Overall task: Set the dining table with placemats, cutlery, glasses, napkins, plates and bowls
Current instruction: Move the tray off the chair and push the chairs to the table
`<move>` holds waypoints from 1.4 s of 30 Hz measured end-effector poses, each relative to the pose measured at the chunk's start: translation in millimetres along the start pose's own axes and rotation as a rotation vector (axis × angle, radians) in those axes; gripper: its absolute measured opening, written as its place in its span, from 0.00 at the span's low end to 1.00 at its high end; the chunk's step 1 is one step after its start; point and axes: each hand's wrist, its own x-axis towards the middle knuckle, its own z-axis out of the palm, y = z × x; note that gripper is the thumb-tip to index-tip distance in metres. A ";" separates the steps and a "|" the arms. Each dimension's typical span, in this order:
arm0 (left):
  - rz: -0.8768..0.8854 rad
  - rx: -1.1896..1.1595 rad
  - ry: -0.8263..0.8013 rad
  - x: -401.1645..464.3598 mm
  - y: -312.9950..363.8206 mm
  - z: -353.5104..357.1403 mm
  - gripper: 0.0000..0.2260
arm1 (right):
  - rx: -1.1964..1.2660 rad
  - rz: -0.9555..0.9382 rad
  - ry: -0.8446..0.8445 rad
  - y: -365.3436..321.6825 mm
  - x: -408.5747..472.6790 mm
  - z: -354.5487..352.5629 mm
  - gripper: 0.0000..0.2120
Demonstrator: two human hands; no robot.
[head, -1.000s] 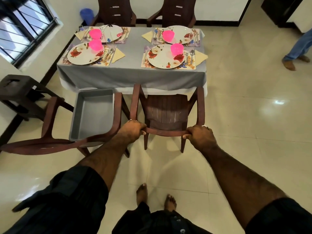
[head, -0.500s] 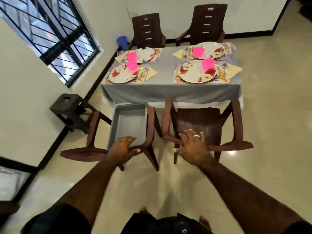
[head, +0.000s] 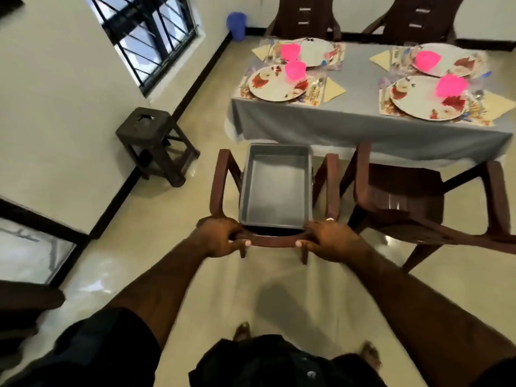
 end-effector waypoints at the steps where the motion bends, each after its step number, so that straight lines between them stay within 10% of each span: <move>1: 0.044 0.036 -0.003 -0.7 -10.1 -0.4 0.24 | -0.016 0.026 -0.017 -14.1 1.1 -1.2 0.31; 42: 0.066 0.116 -0.023 122.7 -82.5 -61.4 0.20 | 0.043 0.389 0.048 -54.6 109.8 -37.1 0.23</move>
